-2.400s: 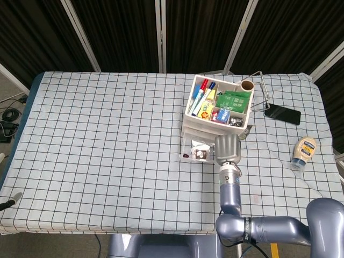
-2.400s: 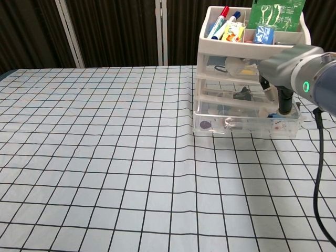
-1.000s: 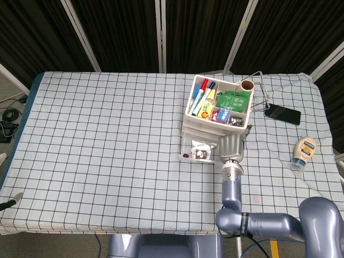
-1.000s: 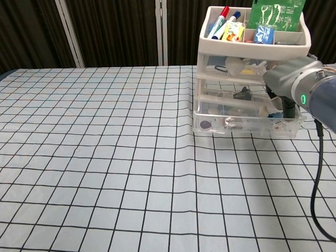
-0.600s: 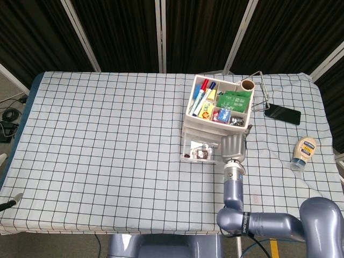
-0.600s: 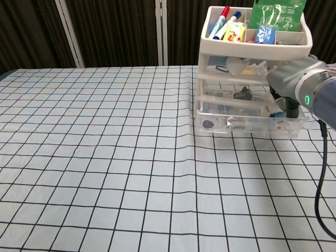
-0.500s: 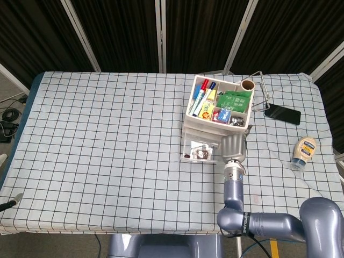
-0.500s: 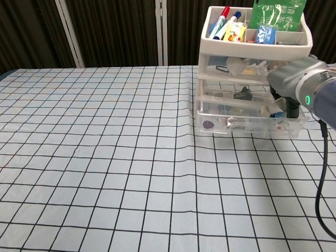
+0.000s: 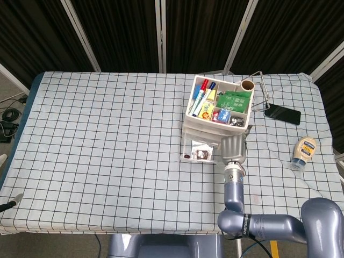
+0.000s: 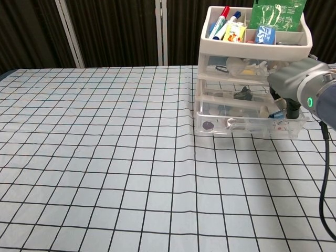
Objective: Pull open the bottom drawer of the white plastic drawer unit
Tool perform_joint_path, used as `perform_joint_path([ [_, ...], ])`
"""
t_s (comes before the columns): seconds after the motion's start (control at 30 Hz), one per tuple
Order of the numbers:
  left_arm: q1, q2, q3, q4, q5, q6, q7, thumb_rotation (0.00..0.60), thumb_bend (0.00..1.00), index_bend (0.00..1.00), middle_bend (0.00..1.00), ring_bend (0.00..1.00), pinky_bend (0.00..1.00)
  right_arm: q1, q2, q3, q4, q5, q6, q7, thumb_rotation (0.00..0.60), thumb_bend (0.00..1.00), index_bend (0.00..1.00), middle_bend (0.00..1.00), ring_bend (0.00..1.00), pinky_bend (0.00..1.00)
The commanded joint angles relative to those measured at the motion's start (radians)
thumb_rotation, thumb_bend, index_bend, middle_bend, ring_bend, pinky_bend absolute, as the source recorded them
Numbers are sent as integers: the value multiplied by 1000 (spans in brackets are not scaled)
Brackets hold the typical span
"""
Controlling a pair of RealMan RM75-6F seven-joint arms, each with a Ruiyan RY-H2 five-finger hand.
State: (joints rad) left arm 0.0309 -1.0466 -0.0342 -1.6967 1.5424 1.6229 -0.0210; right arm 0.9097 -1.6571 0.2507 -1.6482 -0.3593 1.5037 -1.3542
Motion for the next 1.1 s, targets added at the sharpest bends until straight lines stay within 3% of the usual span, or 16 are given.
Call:
perform_joint_path([
  [0.03,0,0,0,0,1,1,-1,600,21,0,0,0,0,-1,2,-1,-7,-4,4,1,600,379,567,1000,1000,930],
  [0.7,6,5,5,-4,11,11,-8,600,22,0,0,0,0,-7,23,-2,-83,-36,56,-1,600,424,581,1000,1000,930],
  [1.1,15,9,10,-5,28,30,-14,600,21,0,0,0,0,-11,58,6,-207,-72,136,-11,600,427,585,1000,1000,930],
])
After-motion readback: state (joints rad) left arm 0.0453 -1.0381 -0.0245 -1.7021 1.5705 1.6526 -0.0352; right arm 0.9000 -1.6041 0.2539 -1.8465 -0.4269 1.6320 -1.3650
